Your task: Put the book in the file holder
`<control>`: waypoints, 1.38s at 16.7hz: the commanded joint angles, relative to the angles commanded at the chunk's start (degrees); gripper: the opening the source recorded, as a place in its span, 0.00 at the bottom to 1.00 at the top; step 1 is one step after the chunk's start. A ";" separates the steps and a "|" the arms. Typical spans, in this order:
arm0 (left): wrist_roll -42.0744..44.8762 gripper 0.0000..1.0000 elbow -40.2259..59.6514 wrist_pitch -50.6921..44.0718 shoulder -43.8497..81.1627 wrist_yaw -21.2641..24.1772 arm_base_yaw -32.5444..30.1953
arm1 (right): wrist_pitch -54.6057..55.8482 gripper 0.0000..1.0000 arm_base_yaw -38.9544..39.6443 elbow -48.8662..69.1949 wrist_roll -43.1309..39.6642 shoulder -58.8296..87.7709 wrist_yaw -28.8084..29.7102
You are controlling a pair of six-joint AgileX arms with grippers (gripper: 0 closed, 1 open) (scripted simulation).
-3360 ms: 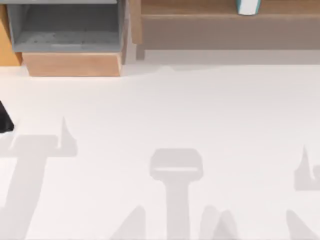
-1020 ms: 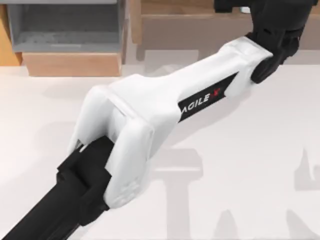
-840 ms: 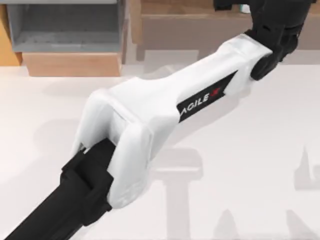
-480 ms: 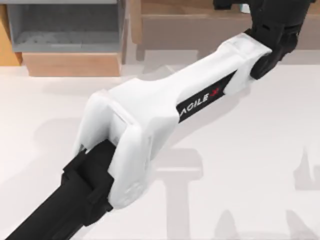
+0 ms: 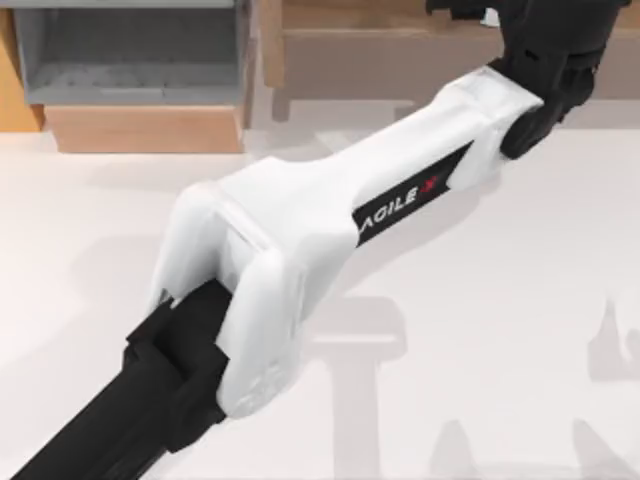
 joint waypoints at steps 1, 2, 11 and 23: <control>0.00 0.32 0.00 0.00 0.00 0.00 0.00 | 0.00 1.00 0.00 0.00 0.00 0.00 0.00; 0.00 0.25 0.00 0.00 0.00 0.00 0.00 | 0.00 1.00 0.00 0.00 0.00 0.00 0.00; 0.00 0.00 0.00 0.00 0.00 0.00 0.00 | 0.00 1.00 0.00 0.00 0.00 0.00 0.00; -0.06 0.00 10.98 -7.20 3.88 -0.05 -0.28 | 0.00 1.00 0.00 0.00 0.00 0.00 0.00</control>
